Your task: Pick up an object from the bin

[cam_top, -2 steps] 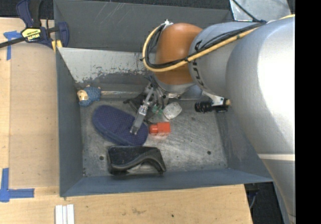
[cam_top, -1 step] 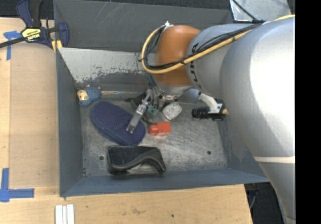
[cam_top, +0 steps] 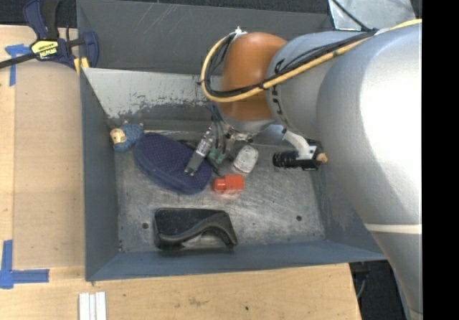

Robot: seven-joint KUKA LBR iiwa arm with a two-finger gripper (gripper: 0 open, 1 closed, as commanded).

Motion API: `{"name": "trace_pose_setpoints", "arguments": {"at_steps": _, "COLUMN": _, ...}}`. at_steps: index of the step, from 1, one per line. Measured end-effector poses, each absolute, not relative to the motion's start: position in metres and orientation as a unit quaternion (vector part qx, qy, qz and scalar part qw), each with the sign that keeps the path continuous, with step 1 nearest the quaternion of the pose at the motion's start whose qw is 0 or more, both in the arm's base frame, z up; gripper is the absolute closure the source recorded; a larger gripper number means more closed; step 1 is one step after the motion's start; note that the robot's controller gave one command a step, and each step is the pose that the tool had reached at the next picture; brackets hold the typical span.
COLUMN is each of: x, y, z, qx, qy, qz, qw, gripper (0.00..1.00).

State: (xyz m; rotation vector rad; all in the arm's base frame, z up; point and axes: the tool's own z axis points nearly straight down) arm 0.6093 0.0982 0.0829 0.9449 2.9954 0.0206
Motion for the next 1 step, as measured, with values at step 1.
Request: {"name": "trace_pose_setpoints", "arguments": {"at_steps": 1, "x": 0.6123, "y": 0.0979, "z": 0.1543, "qx": 0.3, "qy": 0.954, "qz": 0.002, "qw": 0.005, "gripper": 1.0}}
